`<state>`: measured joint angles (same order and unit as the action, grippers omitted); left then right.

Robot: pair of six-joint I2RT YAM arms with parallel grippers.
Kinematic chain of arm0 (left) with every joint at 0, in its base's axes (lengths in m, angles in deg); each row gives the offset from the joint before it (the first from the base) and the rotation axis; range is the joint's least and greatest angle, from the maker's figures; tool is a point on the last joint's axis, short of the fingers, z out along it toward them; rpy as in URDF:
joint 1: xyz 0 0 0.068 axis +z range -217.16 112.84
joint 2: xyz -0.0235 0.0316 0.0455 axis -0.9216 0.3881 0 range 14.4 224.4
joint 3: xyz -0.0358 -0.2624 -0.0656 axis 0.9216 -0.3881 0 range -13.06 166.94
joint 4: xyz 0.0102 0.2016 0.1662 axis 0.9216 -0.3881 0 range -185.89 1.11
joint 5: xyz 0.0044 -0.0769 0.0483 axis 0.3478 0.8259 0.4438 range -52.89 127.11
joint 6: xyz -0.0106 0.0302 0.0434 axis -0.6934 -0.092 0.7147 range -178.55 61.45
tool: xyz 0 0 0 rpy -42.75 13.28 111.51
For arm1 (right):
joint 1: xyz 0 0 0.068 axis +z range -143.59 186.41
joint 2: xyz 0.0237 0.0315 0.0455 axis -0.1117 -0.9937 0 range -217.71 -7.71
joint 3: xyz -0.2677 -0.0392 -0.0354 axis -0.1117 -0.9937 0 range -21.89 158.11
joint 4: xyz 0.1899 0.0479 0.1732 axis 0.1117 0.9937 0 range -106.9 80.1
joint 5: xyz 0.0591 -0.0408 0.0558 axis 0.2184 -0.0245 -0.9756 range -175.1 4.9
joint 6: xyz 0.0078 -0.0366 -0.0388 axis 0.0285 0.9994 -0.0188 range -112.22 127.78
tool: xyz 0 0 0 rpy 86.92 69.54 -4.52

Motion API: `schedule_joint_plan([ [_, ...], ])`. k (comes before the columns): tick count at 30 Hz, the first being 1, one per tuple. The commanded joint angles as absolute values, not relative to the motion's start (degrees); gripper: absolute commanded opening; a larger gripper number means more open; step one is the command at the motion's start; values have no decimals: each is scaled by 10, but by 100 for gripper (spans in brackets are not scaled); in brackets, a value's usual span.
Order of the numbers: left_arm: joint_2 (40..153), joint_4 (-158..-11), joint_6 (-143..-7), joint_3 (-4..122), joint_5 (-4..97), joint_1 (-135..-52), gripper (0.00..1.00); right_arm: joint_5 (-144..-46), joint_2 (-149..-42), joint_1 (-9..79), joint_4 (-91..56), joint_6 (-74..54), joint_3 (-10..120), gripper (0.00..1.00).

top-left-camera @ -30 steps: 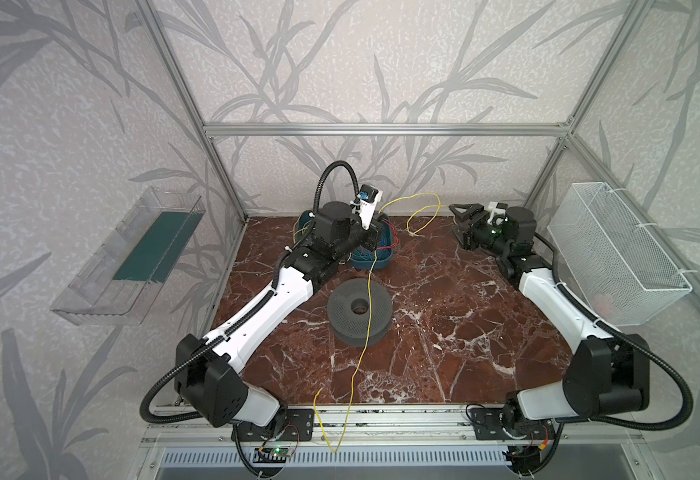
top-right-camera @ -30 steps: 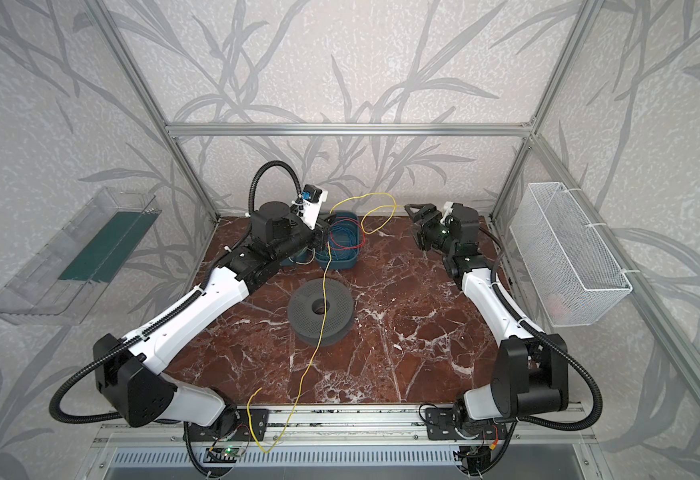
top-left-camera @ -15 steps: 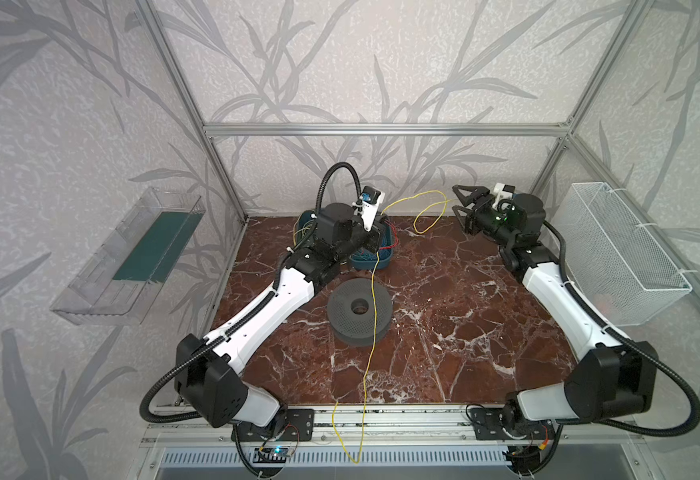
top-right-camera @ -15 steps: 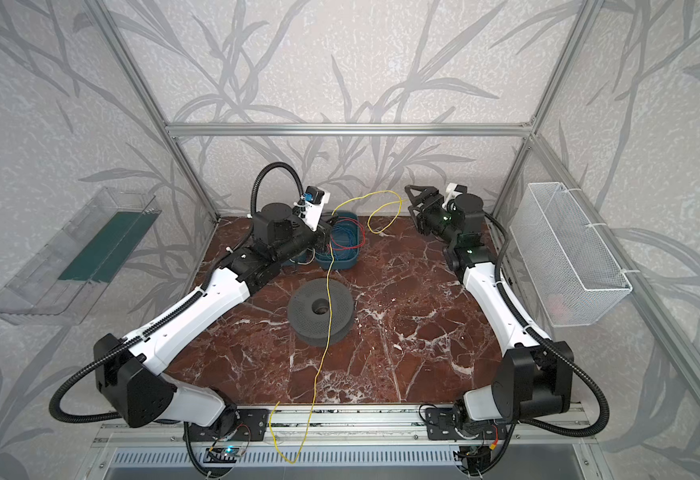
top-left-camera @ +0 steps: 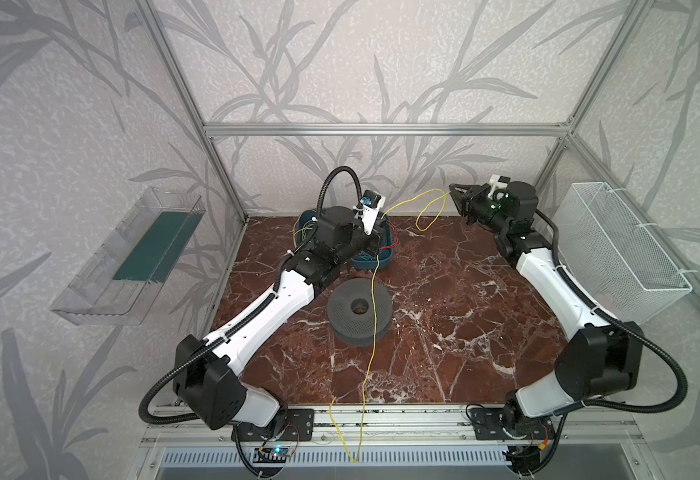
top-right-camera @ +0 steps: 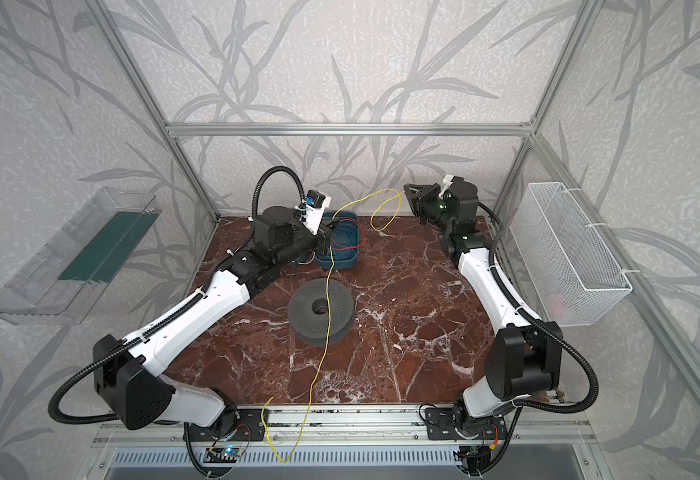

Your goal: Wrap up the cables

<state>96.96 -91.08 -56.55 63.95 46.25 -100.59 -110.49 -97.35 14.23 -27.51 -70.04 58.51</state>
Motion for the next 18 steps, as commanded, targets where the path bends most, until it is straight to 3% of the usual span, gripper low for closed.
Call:
schedule_joint_plan([
  [1,945,-905,-556,634,470,-1009,0,-1120,-987,140,-287,-694,600,3],
  [8,932,-911,-525,630,425,-1005,0,-1110,-940,114,-284,-653,542,0],
  [18,901,-931,-535,644,386,-936,0,-1087,-821,33,-277,-585,377,0],
])
